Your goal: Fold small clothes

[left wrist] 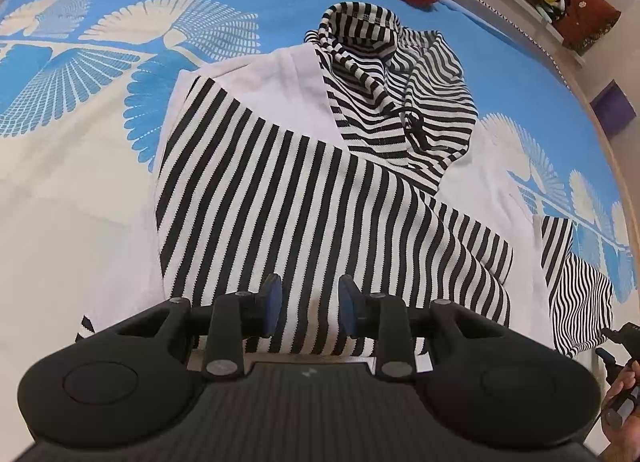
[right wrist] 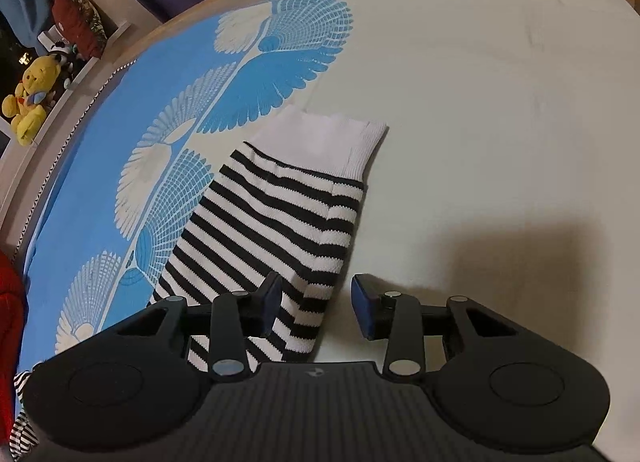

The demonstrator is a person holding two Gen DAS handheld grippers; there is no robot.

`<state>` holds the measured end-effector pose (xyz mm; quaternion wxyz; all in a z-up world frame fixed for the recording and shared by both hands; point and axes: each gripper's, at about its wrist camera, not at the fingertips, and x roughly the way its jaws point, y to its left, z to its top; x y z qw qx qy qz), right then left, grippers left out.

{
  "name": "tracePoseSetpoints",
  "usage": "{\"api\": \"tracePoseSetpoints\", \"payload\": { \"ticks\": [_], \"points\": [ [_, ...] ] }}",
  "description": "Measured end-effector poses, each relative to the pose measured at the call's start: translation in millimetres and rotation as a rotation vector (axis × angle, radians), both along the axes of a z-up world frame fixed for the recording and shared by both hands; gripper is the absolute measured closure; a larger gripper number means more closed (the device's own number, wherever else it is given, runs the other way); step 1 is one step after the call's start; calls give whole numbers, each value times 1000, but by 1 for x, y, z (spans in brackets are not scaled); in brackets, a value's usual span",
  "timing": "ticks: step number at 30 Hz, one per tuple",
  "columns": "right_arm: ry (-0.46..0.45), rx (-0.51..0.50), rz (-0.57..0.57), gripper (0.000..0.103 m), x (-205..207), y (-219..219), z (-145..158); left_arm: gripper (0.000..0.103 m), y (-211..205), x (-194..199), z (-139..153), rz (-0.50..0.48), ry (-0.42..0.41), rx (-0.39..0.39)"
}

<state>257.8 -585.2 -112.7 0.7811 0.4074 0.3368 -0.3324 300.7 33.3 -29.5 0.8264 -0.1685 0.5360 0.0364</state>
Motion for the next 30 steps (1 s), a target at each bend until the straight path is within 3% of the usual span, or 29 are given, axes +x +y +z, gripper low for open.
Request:
{"api": "tracePoseSetpoints", "payload": {
  "ticks": [6, 12, 19, 23, 25, 27, 28, 30],
  "points": [
    [-7, 3, -27, 96, -4, -6, -4, 69, 1, 1, 0, -2, 2, -2],
    [-35, -52, -10, 102, 1, 3, 10, 69, 2, 0, 1, -6, 0, -4],
    [-137, -317, 115, 102, 17, 52, 66, 69, 6, 1, 3, 3, -5, 5],
    [-303, -564, 395, 102, 28, 143, 119, 69, 14, 2, 4, 26, -8, 2],
    [-434, -637, 628, 102, 23, 209, 138, 69, 22, 3, 7, 45, -13, -9],
    [-531, -608, 873, 102, 14, 264, 143, 69, 37, 5, 11, 88, -24, -13],
    [-558, -524, 1042, 101, 11, 293, 140, 69, 46, 6, 14, 115, -29, -13],
    [-508, -355, 1340, 96, 8, 339, 123, 69, 67, 8, 19, 176, -40, -20]
  ]
}}
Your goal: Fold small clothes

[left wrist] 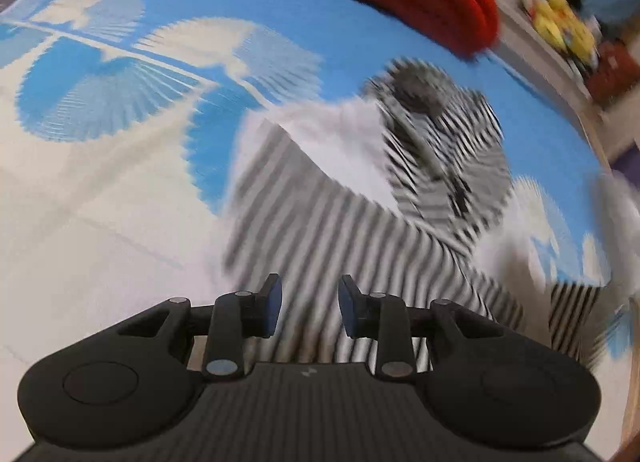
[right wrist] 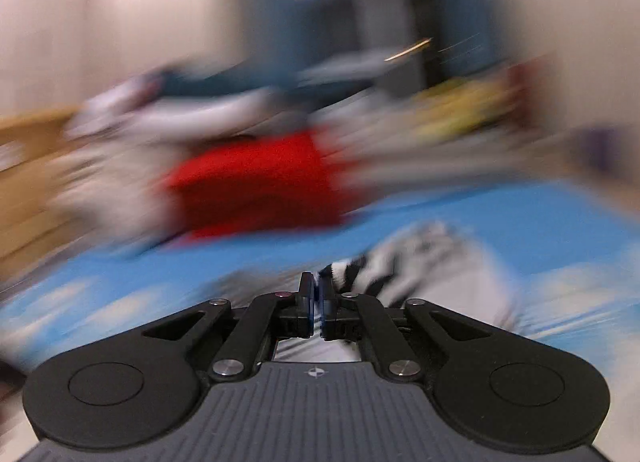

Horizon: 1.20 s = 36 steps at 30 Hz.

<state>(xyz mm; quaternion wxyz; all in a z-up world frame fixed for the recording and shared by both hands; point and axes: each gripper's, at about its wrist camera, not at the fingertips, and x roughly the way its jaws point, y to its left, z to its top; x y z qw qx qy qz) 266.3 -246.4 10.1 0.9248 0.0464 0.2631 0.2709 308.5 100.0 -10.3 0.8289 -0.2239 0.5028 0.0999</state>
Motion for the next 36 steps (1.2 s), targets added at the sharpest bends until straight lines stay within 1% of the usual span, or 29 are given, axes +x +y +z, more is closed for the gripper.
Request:
{"api": "tracePoseSetpoints", "payload": {
  "ticks": [2, 4, 5, 6, 7, 9, 11, 14, 15, 16, 18, 19, 21, 22, 24, 27, 30, 32, 36],
  "points": [
    [114, -46, 141, 95, -8, 31, -21, 69, 17, 1, 5, 41, -8, -14],
    [211, -68, 187, 93, -11, 42, -32, 69, 32, -1, 9, 70, -16, -27],
    [240, -56, 164, 89, -11, 40, -30, 69, 37, -2, 11, 79, -18, -34],
    [250, -42, 125, 84, -9, 35, -26, 69, 42, -3, 11, 89, -18, -41],
    [257, -29, 64, 81, -6, 28, -18, 69, 44, -3, 12, 95, -17, -48],
    [273, -11, -78, 68, 0, 13, -2, 69, 47, -3, 10, 100, -14, -75],
    [303, 14, -194, 62, 5, 2, 11, 69, 50, -3, 7, 104, -4, -119],
    [305, 59, -287, 55, 1, -5, 6, 69, 50, -5, -5, 112, 18, -180],
    [303, 68, -300, 52, 1, -7, -4, 69, 50, -5, -9, 112, 25, -198],
    [323, 61, -320, 52, 2, -8, -14, 69, 49, -5, -15, 111, 31, -212],
    [456, 16, -401, 51, 11, -7, -40, 69, 48, -3, -24, 112, 46, -230],
    [518, 44, -425, 51, 16, -11, -53, 69, 47, -2, -29, 116, 52, -244],
    [591, 120, -428, 52, 23, -18, -71, 69, 44, 2, -36, 120, 57, -268],
    [634, 130, -453, 52, 28, -21, -82, 69, 43, 6, -40, 126, 58, -279],
    [667, 119, -503, 52, 34, -25, -93, 69, 40, 12, -47, 137, 63, -294],
    [699, 106, -526, 52, 37, -30, -102, 69, 38, 20, -59, 170, 78, -323],
    [736, 144, -511, 52, 40, -33, -107, 69, 39, 25, -72, 220, 106, -353],
    [749, 142, -516, 52, 42, -34, -112, 69, 39, 27, -79, 239, 118, -360],
    [784, 162, -530, 52, 46, -38, -119, 69, 38, 31, -83, 253, 103, -361]
  ]
}}
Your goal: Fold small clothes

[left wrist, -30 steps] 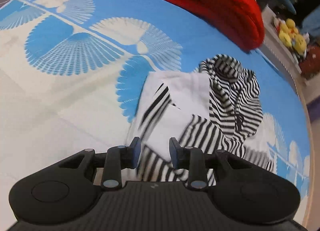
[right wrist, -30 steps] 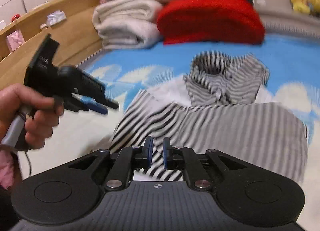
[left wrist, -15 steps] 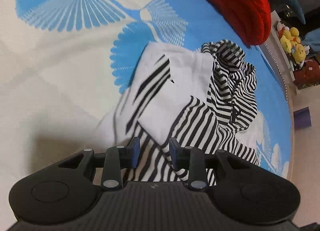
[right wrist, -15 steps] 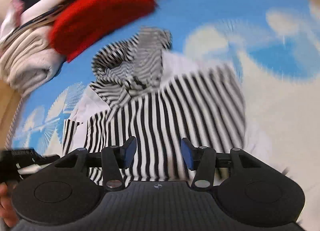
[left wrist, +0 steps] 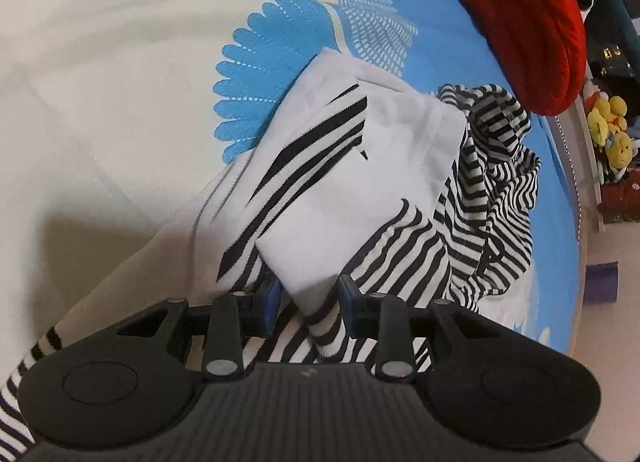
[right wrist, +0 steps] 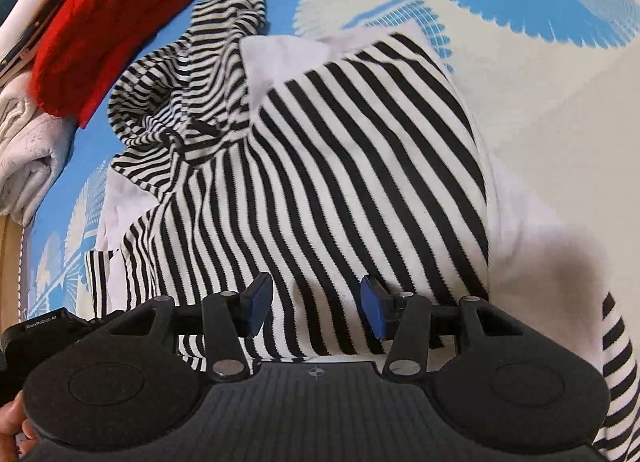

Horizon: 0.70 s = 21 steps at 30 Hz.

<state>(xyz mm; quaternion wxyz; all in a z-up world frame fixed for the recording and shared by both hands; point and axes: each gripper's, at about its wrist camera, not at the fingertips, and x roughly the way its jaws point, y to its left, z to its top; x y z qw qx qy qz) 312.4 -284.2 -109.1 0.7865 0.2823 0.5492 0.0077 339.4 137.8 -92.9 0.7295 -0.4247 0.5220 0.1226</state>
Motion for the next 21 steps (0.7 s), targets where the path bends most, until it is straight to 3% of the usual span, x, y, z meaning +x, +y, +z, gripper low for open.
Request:
{"api": "tracePoseSetpoints", "payload": {
  "ticks": [4, 5, 7, 15, 18, 21],
  "points": [
    [2, -1, -6, 52, 1, 2, 0, 72, -3, -3, 1, 12, -15, 23],
    [2, -3, -9, 52, 1, 3, 0, 83, -3, -5, 2, 21, -13, 36],
    [0, -12, -10, 52, 0, 5, 0, 96, -4, -9, 7, 30, -15, 72],
    [-63, -64, -9, 52, -5, 18, 18, 97, -30, -46, 82, 26, -124, 237],
    [-72, -70, -29, 52, -10, 18, 21, 96, -30, -64, 86, 65, -77, 279],
    [-40, -77, -63, 52, -12, 14, 16, 94, -20, -73, 76, 114, 28, 315]
  ]
}}
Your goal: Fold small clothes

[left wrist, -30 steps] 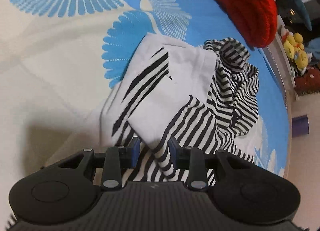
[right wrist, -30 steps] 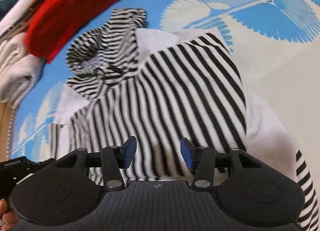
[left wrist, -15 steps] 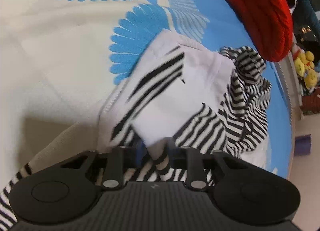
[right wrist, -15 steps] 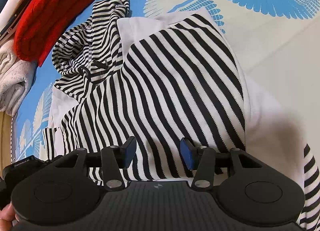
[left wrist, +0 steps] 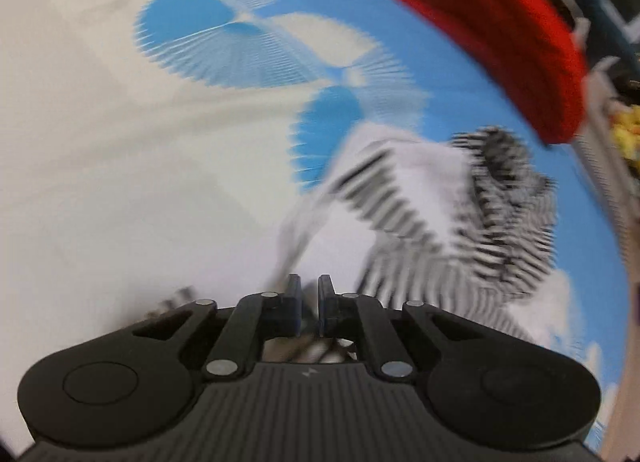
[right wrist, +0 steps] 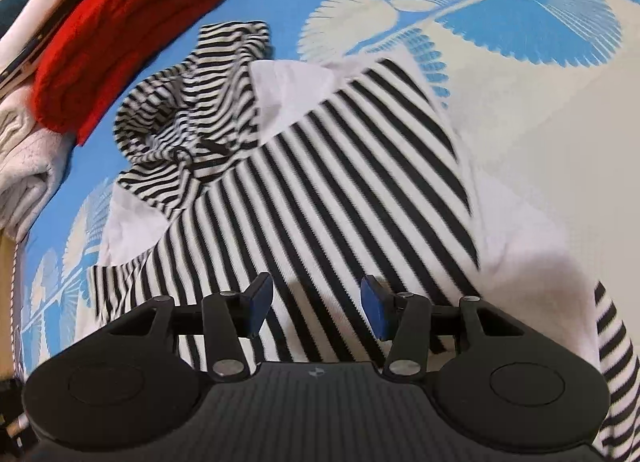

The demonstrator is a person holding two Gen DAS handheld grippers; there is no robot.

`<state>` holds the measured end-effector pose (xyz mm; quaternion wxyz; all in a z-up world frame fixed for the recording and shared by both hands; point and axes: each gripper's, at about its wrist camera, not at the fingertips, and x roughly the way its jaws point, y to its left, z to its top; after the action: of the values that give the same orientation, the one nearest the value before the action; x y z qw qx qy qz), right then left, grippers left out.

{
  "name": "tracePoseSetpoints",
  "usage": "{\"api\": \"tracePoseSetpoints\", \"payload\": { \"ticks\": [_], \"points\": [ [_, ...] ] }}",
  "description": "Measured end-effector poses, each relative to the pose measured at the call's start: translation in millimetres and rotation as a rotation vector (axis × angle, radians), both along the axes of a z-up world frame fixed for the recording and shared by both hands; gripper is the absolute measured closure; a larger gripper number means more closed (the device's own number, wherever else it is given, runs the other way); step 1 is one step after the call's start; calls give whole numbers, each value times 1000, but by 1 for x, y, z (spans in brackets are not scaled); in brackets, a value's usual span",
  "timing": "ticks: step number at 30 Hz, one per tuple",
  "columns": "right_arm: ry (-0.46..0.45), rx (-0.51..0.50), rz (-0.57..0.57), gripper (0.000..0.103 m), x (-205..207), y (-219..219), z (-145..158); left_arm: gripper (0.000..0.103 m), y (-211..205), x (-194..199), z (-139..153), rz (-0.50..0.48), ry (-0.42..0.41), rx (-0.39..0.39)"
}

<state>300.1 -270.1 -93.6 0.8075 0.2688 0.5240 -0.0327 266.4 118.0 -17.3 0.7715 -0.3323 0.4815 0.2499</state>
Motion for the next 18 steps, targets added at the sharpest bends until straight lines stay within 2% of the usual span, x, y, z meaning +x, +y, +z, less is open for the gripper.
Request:
{"api": "tracePoseSetpoints", "payload": {
  "ticks": [2, 4, 8, 10, 14, 18],
  "points": [
    [41, -14, -31, 52, -1, -4, -7, 94, 8, -2, -2, 29, 20, 13],
    [64, -31, -56, 52, -1, -6, -12, 94, 12, 2, 3, 13, -11, 32],
    [71, -43, -82, 52, -2, -8, -12, 75, 5, 17, 6, -106, -68, 16],
    [66, -47, -88, 52, -3, -8, -11, 75, -3, 27, -2, -176, -48, 0],
    [61, -53, -82, 52, -1, -10, -12, 67, -21, 43, -28, -286, 21, -60],
    [83, -41, -105, 52, 1, -20, -15, 67, -18, 42, -57, -260, 97, -122]
  ]
}}
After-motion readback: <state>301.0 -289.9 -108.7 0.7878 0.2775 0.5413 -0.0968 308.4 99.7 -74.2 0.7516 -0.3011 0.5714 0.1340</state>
